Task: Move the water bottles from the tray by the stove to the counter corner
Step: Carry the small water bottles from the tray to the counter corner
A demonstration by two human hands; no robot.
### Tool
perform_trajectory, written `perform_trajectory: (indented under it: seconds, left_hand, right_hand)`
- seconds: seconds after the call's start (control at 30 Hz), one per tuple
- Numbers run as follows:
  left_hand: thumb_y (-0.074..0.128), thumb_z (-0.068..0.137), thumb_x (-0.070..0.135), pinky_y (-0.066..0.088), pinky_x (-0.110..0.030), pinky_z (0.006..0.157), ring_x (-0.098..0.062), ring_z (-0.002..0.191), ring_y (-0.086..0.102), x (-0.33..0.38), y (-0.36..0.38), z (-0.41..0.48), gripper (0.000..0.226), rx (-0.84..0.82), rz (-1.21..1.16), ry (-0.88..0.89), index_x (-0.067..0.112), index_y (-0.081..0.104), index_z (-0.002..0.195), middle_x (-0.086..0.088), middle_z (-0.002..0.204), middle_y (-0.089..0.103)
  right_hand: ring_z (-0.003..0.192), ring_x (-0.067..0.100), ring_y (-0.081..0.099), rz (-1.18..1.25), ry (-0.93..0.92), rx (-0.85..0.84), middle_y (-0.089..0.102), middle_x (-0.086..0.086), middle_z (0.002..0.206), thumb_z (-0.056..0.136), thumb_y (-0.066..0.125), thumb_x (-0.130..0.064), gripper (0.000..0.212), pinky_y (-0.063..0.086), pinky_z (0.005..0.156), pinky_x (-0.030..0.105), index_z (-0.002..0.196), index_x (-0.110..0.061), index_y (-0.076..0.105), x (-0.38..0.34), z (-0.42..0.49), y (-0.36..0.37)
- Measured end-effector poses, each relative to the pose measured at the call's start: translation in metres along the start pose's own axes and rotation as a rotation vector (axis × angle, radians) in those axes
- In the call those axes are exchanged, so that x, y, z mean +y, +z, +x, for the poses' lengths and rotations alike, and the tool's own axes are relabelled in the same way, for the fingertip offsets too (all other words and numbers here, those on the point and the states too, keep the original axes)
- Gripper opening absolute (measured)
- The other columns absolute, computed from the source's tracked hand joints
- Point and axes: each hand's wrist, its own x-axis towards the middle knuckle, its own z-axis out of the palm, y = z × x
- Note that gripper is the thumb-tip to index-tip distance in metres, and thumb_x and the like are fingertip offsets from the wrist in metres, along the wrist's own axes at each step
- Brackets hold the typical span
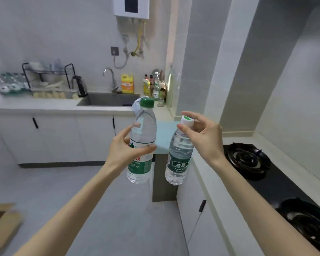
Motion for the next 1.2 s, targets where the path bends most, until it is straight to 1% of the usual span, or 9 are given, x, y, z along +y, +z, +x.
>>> perform_trajectory:
  seconds: [0.1, 0.23, 0.5, 0.63, 0.77, 0.83, 0.97, 1.07, 1.2]
  left_hand:
    - [0.089, 0.06, 0.016, 0.057, -0.027, 0.071, -0.011, 0.085, 0.071, -0.01, -0.061, 0.008, 0.068, 0.09, 0.041, 0.007, 0.031, 0.059, 0.12, 0.003, 0.097, 0.074]
    - [0.089, 0.061, 0.016, 0.054, -0.02, 0.067, -0.004, 0.079, 0.071, -0.021, -0.126, 0.012, 0.066, 0.208, 0.076, -0.007, 0.032, 0.061, 0.118, 0.007, 0.091, 0.074]
    - [0.091, 0.056, 0.024, 0.057, -0.034, 0.083, -0.009, 0.089, 0.07, -0.045, -0.24, 0.023, 0.069, 0.452, 0.143, -0.042, 0.035, 0.061, 0.117, 0.008, 0.094, 0.075]
    - [0.092, 0.056, 0.022, 0.057, -0.03, 0.08, -0.009, 0.087, 0.071, -0.06, -0.286, 0.042, 0.068, 0.558, 0.171, -0.045, 0.031, 0.062, 0.116, 0.007, 0.092, 0.075]
    - [0.09, 0.058, 0.018, 0.05, -0.01, 0.065, 0.006, 0.079, 0.068, -0.071, -0.324, 0.068, 0.067, 0.631, 0.198, -0.04, 0.027, 0.061, 0.118, 0.019, 0.082, 0.073]
    - [0.09, 0.06, 0.018, 0.048, -0.005, 0.061, 0.012, 0.076, 0.065, -0.078, -0.344, 0.085, 0.067, 0.668, 0.208, -0.046, 0.027, 0.06, 0.119, 0.021, 0.08, 0.072]
    - [0.091, 0.057, 0.026, 0.051, -0.013, 0.072, 0.011, 0.084, 0.065, -0.088, -0.384, 0.123, 0.071, 0.734, 0.265, -0.061, 0.031, 0.059, 0.12, 0.017, 0.094, 0.071]
    - [0.09, 0.058, 0.024, 0.05, -0.007, 0.067, 0.015, 0.08, 0.063, -0.095, -0.417, 0.156, 0.068, 0.801, 0.269, -0.078, 0.032, 0.059, 0.118, 0.021, 0.089, 0.069]
    - [0.09, 0.059, 0.025, 0.05, -0.011, 0.069, 0.015, 0.082, 0.063, -0.104, -0.455, 0.188, 0.068, 0.847, 0.263, -0.092, 0.032, 0.06, 0.119, 0.02, 0.093, 0.07]
  right_hand:
    - [0.08, 0.014, 0.072, 0.047, -0.047, -0.063, 0.075, -0.001, 0.088, 0.077, 0.079, -0.026, 0.041, 0.06, 0.078, 0.039, 0.116, -0.022, 0.069, -0.013, 0.013, 0.067]
    - [0.08, 0.014, 0.072, 0.125, -0.08, -0.155, 0.075, 0.0, 0.09, 0.078, 0.079, -0.024, 0.041, 0.06, 0.076, 0.034, 0.118, -0.022, 0.068, -0.031, 0.027, 0.139]
    - [0.076, 0.007, 0.071, 0.256, -0.163, -0.345, 0.075, 0.0, 0.085, 0.079, 0.078, -0.023, 0.041, 0.059, 0.071, 0.025, 0.118, -0.019, 0.067, -0.059, 0.059, 0.274]
    - [0.07, 0.003, 0.068, 0.315, -0.19, -0.437, 0.074, -0.001, 0.083, 0.079, 0.078, -0.026, 0.042, 0.053, 0.065, 0.017, 0.119, -0.02, 0.067, -0.064, 0.081, 0.34]
    - [0.075, 0.005, 0.07, 0.397, -0.209, -0.523, 0.075, 0.0, 0.087, 0.078, 0.078, -0.023, 0.042, 0.054, 0.064, 0.019, 0.119, -0.018, 0.067, -0.067, 0.108, 0.4]
    - [0.073, 0.004, 0.07, 0.431, -0.225, -0.553, 0.074, 0.0, 0.086, 0.078, 0.078, -0.02, 0.041, 0.053, 0.063, 0.016, 0.118, -0.017, 0.067, -0.068, 0.124, 0.43]
    - [0.075, 0.006, 0.071, 0.47, -0.266, -0.616, 0.074, -0.001, 0.086, 0.078, 0.078, -0.019, 0.041, 0.057, 0.067, 0.019, 0.118, -0.017, 0.067, -0.071, 0.16, 0.487]
    - [0.075, 0.013, 0.071, 0.496, -0.276, -0.655, 0.074, 0.001, 0.082, 0.078, 0.079, -0.02, 0.041, 0.058, 0.068, 0.024, 0.117, -0.018, 0.067, -0.074, 0.193, 0.534]
    - [0.072, 0.022, 0.071, 0.498, -0.298, -0.661, 0.073, 0.003, 0.075, 0.078, 0.079, -0.022, 0.04, 0.058, 0.068, 0.029, 0.116, -0.016, 0.069, -0.077, 0.223, 0.587]
